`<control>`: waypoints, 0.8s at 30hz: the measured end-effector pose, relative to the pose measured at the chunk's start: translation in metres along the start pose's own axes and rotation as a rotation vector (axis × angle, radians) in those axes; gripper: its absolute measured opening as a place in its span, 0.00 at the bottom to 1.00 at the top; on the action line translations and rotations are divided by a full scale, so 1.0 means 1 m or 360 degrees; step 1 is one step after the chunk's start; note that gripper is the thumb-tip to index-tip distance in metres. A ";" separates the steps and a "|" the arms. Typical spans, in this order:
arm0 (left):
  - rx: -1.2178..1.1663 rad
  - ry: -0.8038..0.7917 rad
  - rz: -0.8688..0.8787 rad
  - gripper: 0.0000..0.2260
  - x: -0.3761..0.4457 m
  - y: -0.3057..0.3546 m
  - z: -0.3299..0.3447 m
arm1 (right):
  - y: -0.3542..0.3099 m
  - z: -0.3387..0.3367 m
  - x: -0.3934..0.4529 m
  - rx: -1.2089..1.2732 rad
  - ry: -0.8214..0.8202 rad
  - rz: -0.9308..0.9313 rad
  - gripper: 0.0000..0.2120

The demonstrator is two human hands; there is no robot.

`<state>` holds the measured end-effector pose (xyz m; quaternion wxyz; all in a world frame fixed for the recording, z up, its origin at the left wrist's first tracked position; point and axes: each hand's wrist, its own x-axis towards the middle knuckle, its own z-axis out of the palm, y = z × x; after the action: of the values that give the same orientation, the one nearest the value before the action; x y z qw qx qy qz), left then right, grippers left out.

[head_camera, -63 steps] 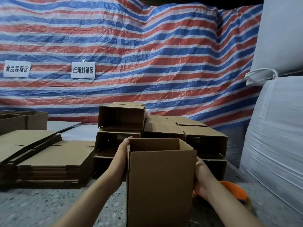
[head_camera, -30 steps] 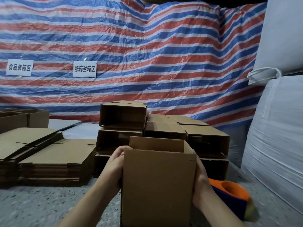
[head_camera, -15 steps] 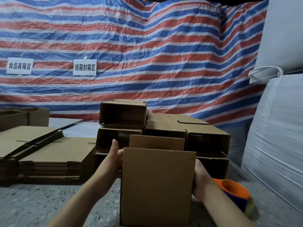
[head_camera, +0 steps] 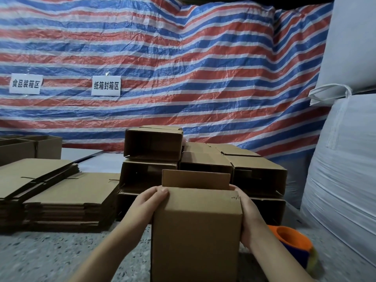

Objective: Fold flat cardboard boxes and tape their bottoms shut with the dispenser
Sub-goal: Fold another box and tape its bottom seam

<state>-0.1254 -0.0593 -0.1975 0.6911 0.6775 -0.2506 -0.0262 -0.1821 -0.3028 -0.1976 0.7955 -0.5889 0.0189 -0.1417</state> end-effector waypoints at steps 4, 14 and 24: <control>-0.0052 0.0145 -0.0024 0.09 0.004 -0.003 0.011 | 0.002 -0.001 -0.002 0.0125 -0.0048 0.0010 0.24; -0.0354 0.0078 -0.0187 0.21 0.017 -0.004 0.010 | -0.005 -0.014 -0.002 -0.0204 -0.0298 -0.0123 0.28; -0.0497 0.0021 -0.0119 0.22 0.014 -0.001 0.009 | -0.006 -0.014 -0.003 -0.0145 -0.0291 -0.0194 0.27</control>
<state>-0.1162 -0.0731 -0.1948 0.7881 0.5709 -0.2137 -0.0860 -0.1885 -0.3170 -0.1971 0.7563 -0.6349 -0.0832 -0.1346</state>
